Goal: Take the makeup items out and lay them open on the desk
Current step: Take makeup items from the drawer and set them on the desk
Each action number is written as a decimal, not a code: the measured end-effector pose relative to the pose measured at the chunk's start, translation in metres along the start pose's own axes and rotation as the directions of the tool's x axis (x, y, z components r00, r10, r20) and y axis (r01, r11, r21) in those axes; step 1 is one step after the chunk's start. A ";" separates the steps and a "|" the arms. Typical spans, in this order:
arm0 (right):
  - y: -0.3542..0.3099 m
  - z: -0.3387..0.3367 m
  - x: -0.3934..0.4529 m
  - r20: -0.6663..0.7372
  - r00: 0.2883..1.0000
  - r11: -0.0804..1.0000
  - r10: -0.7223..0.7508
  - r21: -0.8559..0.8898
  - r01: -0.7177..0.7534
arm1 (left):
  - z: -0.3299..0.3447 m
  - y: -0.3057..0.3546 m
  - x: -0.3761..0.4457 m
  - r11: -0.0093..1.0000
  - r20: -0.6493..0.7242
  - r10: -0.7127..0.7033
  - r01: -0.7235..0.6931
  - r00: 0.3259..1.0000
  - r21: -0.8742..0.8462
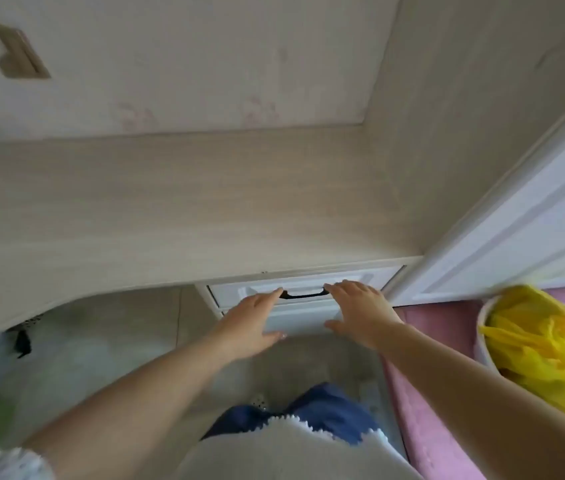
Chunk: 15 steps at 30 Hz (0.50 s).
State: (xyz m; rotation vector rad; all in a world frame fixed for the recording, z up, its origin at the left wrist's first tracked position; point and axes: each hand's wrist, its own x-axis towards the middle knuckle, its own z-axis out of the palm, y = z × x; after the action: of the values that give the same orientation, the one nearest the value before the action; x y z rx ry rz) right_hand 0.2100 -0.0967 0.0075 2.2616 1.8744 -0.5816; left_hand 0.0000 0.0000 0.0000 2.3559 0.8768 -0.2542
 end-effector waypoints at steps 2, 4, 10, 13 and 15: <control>0.005 0.003 0.016 0.078 0.997 0.998 -0.007 0.063 0.002 | -0.001 -0.006 0.018 0.999 0.053 -0.020 0.022 0.998 -0.046; 0.008 0.003 0.026 0.141 0.990 0.997 -0.019 0.078 0.008 | -0.001 -0.009 0.031 0.999 0.082 -0.033 0.036 0.996 -0.034; 0.015 0.013 0.056 0.222 0.974 0.994 -0.045 0.109 0.021 | 0.010 -0.012 0.063 0.994 0.114 -0.067 0.076 0.991 -0.077; 0.020 0.020 0.064 0.253 0.966 0.990 -0.041 0.138 0.006 | 0.014 -0.013 0.075 0.996 0.183 -0.054 0.066 0.982 -0.060; 0.021 0.023 0.065 0.257 0.965 0.991 -0.048 0.136 0.013 | 0.015 -0.013 0.080 0.998 0.207 -0.047 0.054 0.977 -0.033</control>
State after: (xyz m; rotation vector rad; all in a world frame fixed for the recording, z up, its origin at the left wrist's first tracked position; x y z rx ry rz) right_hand 0.2352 -0.0502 -0.0413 2.1116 1.7920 -0.9841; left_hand 0.0527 0.0409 -0.0477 2.2262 0.8337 -0.4893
